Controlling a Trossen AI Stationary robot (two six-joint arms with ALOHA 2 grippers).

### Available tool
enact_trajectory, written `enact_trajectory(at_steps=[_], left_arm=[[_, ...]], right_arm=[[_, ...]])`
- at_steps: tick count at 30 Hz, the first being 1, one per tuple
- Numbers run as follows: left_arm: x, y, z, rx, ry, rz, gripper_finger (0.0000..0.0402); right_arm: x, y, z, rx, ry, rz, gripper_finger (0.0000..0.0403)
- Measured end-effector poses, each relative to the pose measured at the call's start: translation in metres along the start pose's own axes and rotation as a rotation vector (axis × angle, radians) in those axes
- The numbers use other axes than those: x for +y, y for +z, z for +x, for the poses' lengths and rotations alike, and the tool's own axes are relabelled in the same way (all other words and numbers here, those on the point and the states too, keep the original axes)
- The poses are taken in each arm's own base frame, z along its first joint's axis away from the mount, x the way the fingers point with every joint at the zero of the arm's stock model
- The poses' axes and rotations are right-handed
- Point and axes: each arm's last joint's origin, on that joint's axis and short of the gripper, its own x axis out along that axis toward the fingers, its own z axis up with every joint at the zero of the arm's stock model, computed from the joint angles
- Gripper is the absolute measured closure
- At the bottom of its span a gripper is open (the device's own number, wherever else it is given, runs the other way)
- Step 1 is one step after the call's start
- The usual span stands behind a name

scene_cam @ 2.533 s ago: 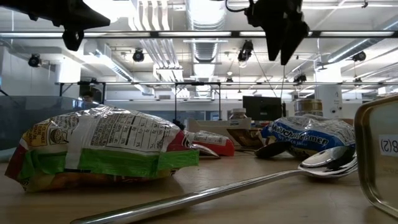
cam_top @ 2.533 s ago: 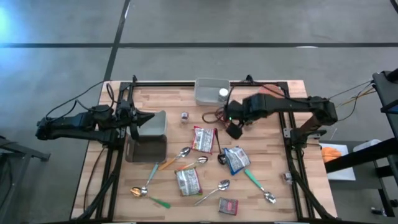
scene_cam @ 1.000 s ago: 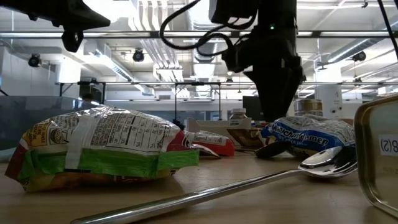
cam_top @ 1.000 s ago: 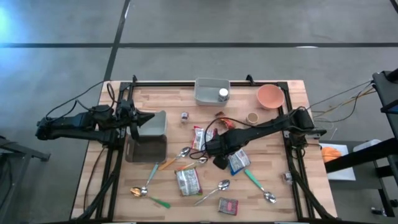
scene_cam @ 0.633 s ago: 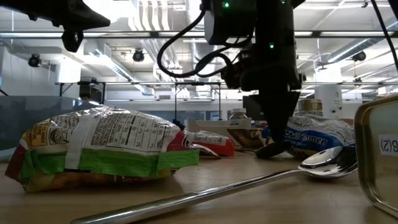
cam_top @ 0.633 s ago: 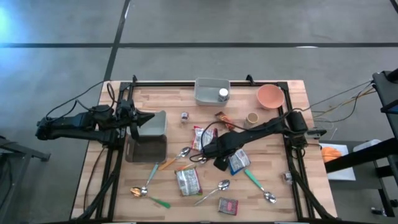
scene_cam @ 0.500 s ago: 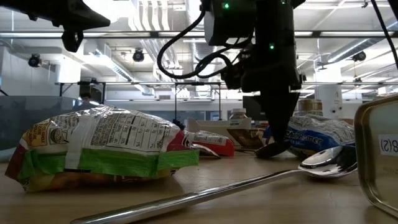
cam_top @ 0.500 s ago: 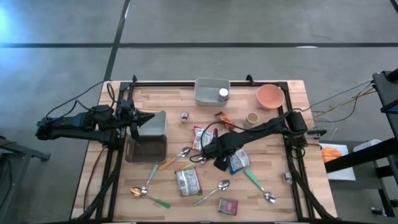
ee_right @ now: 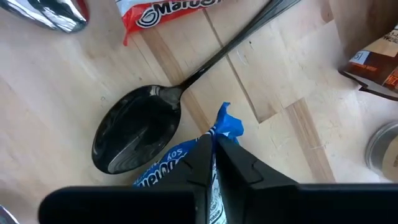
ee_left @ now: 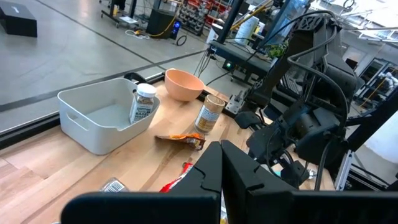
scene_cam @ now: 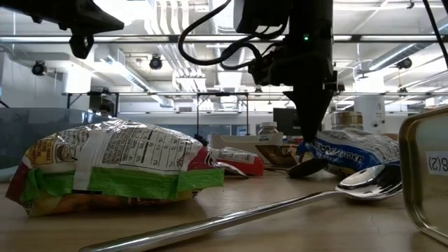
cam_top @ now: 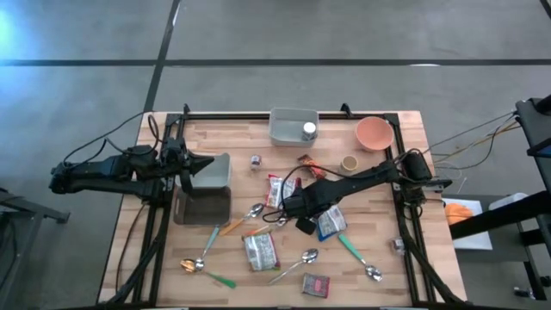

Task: Pick & Place Food Item
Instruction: Put the blue noodle pack into the bottom gray bin

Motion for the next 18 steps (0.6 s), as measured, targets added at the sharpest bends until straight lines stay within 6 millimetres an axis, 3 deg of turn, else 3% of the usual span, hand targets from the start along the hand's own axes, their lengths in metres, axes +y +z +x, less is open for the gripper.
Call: enact_trajectory(at_steps=[6,18], left_arm=[[0.0,0.0,0.0,0.0,0.0,0.0,0.0401],[0.0,0.0,0.0,0.0,0.0,0.0,0.0401]], right_arm=[[0.0015,-0.0008,-0.0001,-0.003,0.003,-0.011,0.0343],[0.0032,0.0007,0.0002,-0.019,0.018,-0.021,0.019]])
